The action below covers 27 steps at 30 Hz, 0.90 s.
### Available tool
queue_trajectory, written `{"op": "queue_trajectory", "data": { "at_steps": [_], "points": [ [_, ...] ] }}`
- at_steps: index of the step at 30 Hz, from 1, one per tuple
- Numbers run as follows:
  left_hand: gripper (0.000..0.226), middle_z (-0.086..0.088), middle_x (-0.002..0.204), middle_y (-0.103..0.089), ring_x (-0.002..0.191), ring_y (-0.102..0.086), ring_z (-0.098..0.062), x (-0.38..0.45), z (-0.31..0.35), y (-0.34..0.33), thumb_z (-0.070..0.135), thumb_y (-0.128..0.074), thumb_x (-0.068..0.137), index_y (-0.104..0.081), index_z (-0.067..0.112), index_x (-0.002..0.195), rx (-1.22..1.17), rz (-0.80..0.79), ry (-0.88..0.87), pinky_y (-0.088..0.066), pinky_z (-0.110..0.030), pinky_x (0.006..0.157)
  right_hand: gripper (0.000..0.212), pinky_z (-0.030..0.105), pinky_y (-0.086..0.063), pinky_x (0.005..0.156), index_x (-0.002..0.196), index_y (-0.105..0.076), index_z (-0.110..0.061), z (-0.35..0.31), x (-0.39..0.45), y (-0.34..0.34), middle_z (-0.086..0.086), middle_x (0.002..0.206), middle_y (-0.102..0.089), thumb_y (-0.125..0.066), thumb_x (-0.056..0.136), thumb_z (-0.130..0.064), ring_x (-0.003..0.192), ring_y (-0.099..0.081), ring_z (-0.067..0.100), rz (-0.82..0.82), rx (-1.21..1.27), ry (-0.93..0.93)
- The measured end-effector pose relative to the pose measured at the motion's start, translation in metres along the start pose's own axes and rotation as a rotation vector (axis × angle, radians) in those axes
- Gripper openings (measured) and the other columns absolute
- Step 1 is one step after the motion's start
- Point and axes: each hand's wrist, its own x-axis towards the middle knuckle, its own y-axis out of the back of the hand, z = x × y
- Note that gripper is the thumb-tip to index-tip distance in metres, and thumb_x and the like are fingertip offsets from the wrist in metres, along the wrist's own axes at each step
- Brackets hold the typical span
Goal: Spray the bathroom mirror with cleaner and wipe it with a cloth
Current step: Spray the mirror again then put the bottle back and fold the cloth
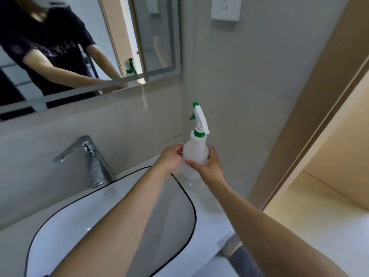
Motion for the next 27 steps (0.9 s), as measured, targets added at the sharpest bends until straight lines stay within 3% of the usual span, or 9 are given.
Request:
{"op": "queue_trajectory", "data": {
  "at_steps": [4, 7, 11, 15, 17, 19, 21, 24, 27],
  "points": [
    [0.044, 0.009, 0.098, -0.072, 0.082, -0.062, -0.003, -0.033, 0.029, 0.052, -0.003, -0.049, 0.080, -0.067, 0.029, 0.104, -0.049, 0.145, -0.069, -0.044, -0.015, 0.057, 0.058, 0.016, -0.049, 0.072, 0.114, -0.048, -0.041, -0.065, 0.001, -0.029, -0.018, 0.107, -0.061, -0.086, 0.073, -0.024, 0.094, -0.062, -0.004, -0.157, 0.117, 0.146],
    [0.044, 0.022, 0.078, -0.074, 0.069, -0.065, 0.009, -0.068, 0.044, 0.085, 0.012, -0.052, 0.058, -0.069, 0.036, 0.090, -0.143, 0.233, -0.103, -0.046, -0.009, 0.055, 0.058, 0.010, -0.050, 0.076, 0.117, -0.046, -0.039, -0.109, -0.010, -0.051, -0.014, 0.115, -0.057, -0.080, 0.072, -0.026, 0.098, -0.061, -0.011, -0.259, 0.191, 0.252],
    [0.043, 0.017, 0.087, -0.075, 0.073, -0.068, 0.004, -0.119, 0.060, 0.129, 0.016, -0.049, 0.060, -0.070, 0.047, 0.081, -0.187, 0.350, -0.130, -0.048, -0.016, 0.061, 0.082, 0.035, -0.050, 0.094, 0.139, -0.030, -0.033, -0.157, -0.029, -0.088, 0.003, 0.132, -0.053, -0.076, 0.071, -0.037, 0.117, -0.057, 0.016, -0.376, 0.213, 0.327],
    [0.054, 0.000, 0.101, -0.074, 0.092, -0.066, -0.016, -0.171, 0.069, 0.166, -0.003, -0.042, 0.078, -0.070, 0.037, 0.101, -0.157, 0.473, -0.185, -0.051, -0.030, 0.072, 0.090, 0.026, -0.051, 0.077, 0.130, -0.027, -0.038, -0.205, -0.055, -0.130, -0.004, 0.121, -0.051, -0.087, 0.063, -0.042, 0.105, -0.058, 0.009, -0.438, 0.199, 0.376],
    [0.061, -0.006, 0.106, -0.072, 0.097, -0.065, -0.022, -0.198, 0.072, 0.181, -0.009, -0.039, 0.077, -0.068, 0.028, 0.116, -0.142, 0.544, -0.191, -0.054, -0.035, 0.074, 0.097, 0.028, -0.053, 0.079, 0.128, -0.029, -0.037, -0.228, -0.069, -0.150, -0.008, 0.117, -0.051, -0.091, 0.055, -0.052, 0.103, -0.058, 0.008, -0.451, 0.189, 0.391],
    [0.061, -0.006, 0.105, -0.070, 0.093, -0.063, -0.018, -0.226, 0.076, 0.194, -0.011, -0.039, 0.079, -0.065, 0.022, 0.123, -0.142, 0.619, -0.207, -0.051, -0.026, 0.066, 0.105, 0.034, -0.055, 0.085, 0.130, -0.032, -0.033, -0.249, -0.084, -0.168, -0.006, 0.117, -0.053, -0.088, 0.046, -0.060, 0.104, -0.059, 0.010, -0.482, 0.201, 0.403],
    [0.054, -0.005, 0.101, -0.070, 0.092, -0.064, -0.018, -0.253, 0.079, 0.205, -0.009, -0.039, 0.084, -0.065, 0.020, 0.121, -0.116, 0.679, -0.242, -0.051, -0.020, 0.067, 0.096, 0.034, -0.057, 0.082, 0.126, -0.039, -0.033, -0.268, -0.097, -0.182, -0.005, 0.115, -0.058, -0.086, 0.048, -0.059, 0.101, -0.063, 0.012, -0.552, 0.226, 0.421],
    [0.056, -0.007, 0.120, -0.065, 0.113, -0.061, -0.022, -0.289, 0.079, 0.220, -0.004, -0.042, 0.088, -0.059, 0.023, 0.134, -0.033, 0.745, -0.259, -0.051, -0.036, 0.096, 0.064, 0.030, -0.059, 0.072, 0.107, -0.053, -0.047, -0.293, -0.113, -0.197, -0.006, 0.107, -0.069, -0.089, 0.054, -0.051, 0.094, -0.071, 0.014, -0.677, 0.314, 0.439],
    [0.057, -0.006, 0.131, -0.054, 0.121, -0.053, -0.020, -0.316, 0.081, 0.232, 0.002, -0.044, 0.090, -0.051, 0.024, 0.142, 0.060, 0.805, -0.266, -0.046, -0.039, 0.104, 0.068, 0.048, -0.059, 0.088, 0.119, -0.057, -0.034, -0.317, -0.124, -0.206, 0.004, 0.114, -0.071, -0.090, 0.060, -0.041, 0.104, -0.070, 0.025, -0.817, 0.382, 0.435]
  ]
}}
